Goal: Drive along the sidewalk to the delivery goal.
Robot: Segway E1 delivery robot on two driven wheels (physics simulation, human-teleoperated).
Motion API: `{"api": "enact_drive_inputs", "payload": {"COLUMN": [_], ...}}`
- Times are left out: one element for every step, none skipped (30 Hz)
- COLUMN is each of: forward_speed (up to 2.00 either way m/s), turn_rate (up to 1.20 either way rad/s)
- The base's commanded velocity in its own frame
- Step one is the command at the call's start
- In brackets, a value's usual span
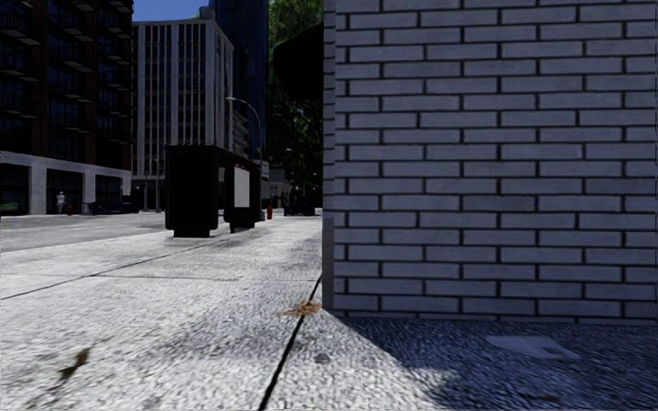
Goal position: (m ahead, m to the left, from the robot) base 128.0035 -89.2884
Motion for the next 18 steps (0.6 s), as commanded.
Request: {"api": "enact_drive_inputs", "payload": {"forward_speed": [1.43,1.43,1.43,1.43,1.43,1.43,1.43,1.43,1.43,1.43,1.43,1.43,1.43,1.43,1.43,1.43,1.43,1.43], "turn_rate": [0.56,0.56,0.56,0.58,0.59,0.59,0.59,0.59,0.59,0.59,0.59,0.59,0.59,0.59,0.59,0.59,0.59,0.59]}}
